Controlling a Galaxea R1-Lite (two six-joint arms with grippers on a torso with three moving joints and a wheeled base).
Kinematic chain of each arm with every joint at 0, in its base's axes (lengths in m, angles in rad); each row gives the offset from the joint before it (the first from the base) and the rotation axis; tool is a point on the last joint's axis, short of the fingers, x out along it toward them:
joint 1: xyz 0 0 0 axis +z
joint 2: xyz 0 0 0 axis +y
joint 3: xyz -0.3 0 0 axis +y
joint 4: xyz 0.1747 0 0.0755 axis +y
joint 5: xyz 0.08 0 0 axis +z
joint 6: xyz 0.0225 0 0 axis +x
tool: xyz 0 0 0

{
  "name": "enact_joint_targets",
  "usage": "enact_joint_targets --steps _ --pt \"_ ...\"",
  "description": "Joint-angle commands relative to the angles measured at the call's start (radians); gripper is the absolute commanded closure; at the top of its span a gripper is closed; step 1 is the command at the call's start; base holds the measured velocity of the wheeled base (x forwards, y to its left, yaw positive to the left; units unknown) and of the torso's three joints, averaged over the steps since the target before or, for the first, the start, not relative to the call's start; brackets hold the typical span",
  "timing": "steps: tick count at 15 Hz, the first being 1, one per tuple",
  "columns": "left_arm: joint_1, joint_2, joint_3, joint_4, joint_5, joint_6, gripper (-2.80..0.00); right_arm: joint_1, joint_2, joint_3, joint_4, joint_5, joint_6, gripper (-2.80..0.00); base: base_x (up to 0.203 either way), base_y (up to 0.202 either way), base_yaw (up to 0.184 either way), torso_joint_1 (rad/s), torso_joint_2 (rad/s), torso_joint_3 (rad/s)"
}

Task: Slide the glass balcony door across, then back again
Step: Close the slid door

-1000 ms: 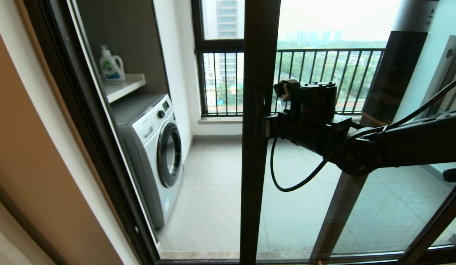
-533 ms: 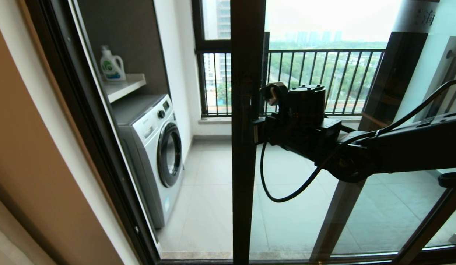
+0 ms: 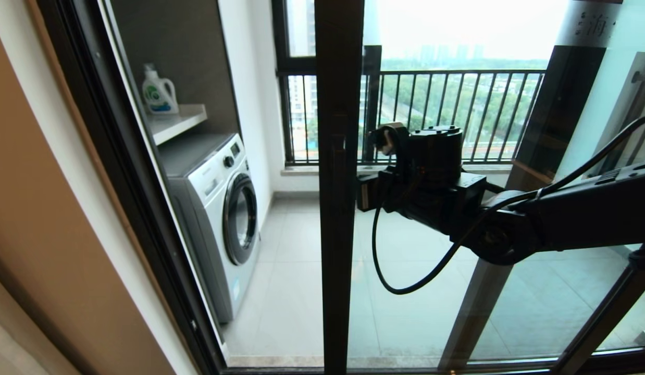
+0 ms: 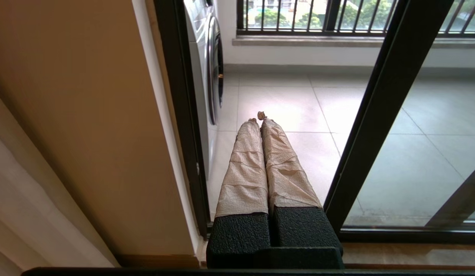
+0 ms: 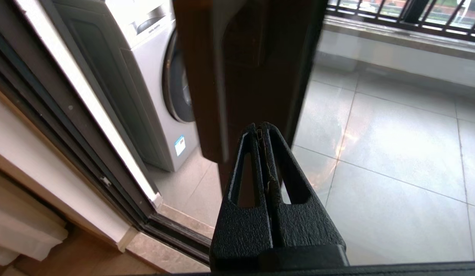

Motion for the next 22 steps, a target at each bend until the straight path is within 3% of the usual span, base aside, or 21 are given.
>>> enact_joint_targets --steps 1,6,9,11,14,15,17,19,22 --pt "0.0 0.002 0.0 0.0 0.0 0.0 0.0 -0.016 -0.056 0.038 -0.003 -0.002 0.001 0.0 0.0 0.0 0.0 0.0 0.0 0.0" --pt "0.0 0.002 0.0 -0.001 0.0 0.0 0.0 -0.066 -0.3 0.262 -0.003 -0.002 0.007 0.0 0.0 0.0 0.0 0.0 0.0 0.0" --pt "0.0 0.002 0.0 0.0 0.001 0.0 0.0 -0.08 -0.654 0.422 0.068 -0.011 -0.007 0.0 0.0 0.0 0.0 0.0 0.0 0.0" --pt "0.0 0.002 0.0 0.0 0.0 0.0 0.0 -0.084 -0.954 0.477 0.251 -0.043 -0.023 0.0 0.0 0.0 0.0 0.0 0.0 0.0" --pt "0.0 0.002 0.0 0.0 0.0 0.0 0.0 -0.115 -1.341 0.483 0.642 -0.109 -0.076 0.0 0.0 0.0 0.0 0.0 0.0 0.0" --pt "0.0 0.002 0.0 0.0 0.0 0.0 0.0 -0.16 -1.429 0.468 0.75 -0.13 -0.119 0.0 0.0 0.0 0.0 0.0 0.0 0.0" --pt "0.0 0.002 0.0 0.0 0.0 0.0 0.0 -0.355 -1.533 0.44 0.864 -0.135 -0.224 0.0 0.0 0.0 0.0 0.0 0.0 0.0" --pt "0.0 0.002 0.0 0.0 0.0 0.0 0.0 -0.502 -1.675 0.451 0.925 -0.032 -0.298 0.0 0.0 0.0 0.0 0.0 0.0 0.0" --pt "0.0 0.002 0.0 0.0 0.0 0.0 0.0 -0.553 -1.929 0.525 1.067 0.12 -0.339 0.0 0.0 0.0 0.0 0.0 0.0 0.0"
